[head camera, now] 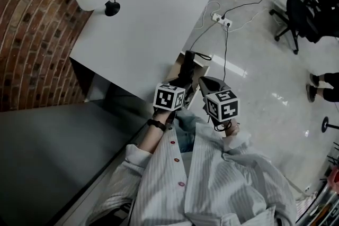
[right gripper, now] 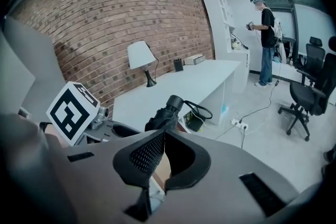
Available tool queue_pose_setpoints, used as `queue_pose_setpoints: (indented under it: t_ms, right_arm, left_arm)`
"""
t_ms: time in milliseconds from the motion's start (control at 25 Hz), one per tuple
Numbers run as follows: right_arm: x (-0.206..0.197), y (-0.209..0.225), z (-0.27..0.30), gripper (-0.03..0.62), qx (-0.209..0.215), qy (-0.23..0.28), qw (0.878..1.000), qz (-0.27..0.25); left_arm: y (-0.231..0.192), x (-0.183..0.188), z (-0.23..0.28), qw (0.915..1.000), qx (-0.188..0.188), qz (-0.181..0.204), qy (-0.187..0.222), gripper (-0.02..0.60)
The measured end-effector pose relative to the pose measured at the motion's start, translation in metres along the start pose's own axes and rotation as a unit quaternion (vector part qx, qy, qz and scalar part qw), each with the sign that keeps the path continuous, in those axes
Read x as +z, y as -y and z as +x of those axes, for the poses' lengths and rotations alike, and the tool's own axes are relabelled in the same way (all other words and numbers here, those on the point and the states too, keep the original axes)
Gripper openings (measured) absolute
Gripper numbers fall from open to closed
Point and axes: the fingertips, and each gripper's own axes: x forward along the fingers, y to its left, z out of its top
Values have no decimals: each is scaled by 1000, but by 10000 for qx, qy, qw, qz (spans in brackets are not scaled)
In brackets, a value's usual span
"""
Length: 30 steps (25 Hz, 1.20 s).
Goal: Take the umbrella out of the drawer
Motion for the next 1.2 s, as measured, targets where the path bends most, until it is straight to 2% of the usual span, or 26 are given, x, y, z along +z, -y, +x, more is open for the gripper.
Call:
queue_pose_setpoints:
  t_ms: [360, 600, 800, 920, 1200]
  right_arm:
    - [66, -36, -40, 35, 126, 773, 9947, -673]
    - [98, -57, -59, 35, 364, 1238, 9891, -707]
    - [108, -66, -73, 34, 491, 1415, 9854, -810]
    - [109, -70, -73, 34, 542, 1401, 9852, -824]
    - [104, -79, -77, 34, 688, 1456, 9834, -838]
  left_arm:
    - [21, 69, -75, 9934, -138, 146, 1125, 188]
    - [32, 95, -126, 9828, -206, 157, 1828, 189]
    - [40, 109, -170, 9701, -153, 190, 2416, 189]
    - [44, 110, -186, 9641, -228, 218, 2636, 189]
    - [59, 112, -202, 9567, -309, 256, 2883, 189]
